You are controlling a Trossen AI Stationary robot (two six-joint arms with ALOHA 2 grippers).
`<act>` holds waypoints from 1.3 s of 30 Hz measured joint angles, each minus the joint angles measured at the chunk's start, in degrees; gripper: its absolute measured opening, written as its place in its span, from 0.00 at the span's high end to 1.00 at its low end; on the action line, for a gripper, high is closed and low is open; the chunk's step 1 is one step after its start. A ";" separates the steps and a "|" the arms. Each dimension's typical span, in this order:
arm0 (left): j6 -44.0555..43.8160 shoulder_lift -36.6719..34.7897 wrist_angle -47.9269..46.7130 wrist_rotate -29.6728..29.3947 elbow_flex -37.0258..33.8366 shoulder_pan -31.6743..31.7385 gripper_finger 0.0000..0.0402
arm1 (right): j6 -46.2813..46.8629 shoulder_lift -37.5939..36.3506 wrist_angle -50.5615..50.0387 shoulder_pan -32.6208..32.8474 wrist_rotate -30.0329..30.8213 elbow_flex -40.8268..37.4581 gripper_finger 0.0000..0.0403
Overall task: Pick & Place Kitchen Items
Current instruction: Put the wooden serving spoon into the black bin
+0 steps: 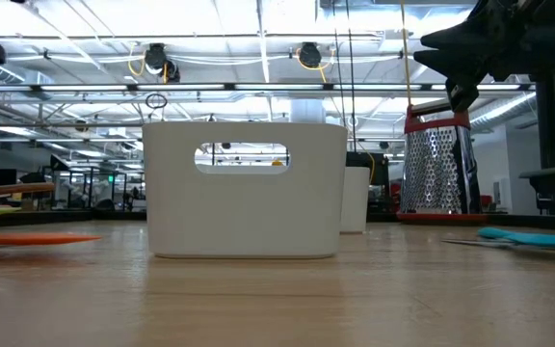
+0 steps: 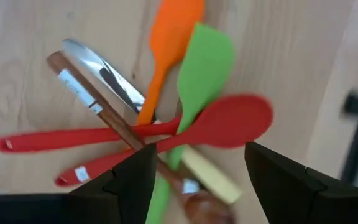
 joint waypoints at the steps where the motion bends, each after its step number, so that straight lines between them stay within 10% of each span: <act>1: 2.80 0.40 -0.66 0.09 0.00 -0.04 0.38 | 0.00 0.00 0.00 0.00 0.00 0.00 0.77; 19: 73.50 1.40 -5.58 -9.57 -0.02 -0.37 0.38 | 0.64 0.00 0.22 0.00 0.00 0.00 0.77; 30: 89.47 1.38 -5.17 -10.19 -4.20 1.63 0.38 | 0.67 0.00 0.20 0.00 0.00 0.00 0.77; 39: 101.66 1.38 -0.31 -21.63 -8.50 0.24 0.38 | 0.70 -0.02 0.20 0.00 0.00 0.00 0.77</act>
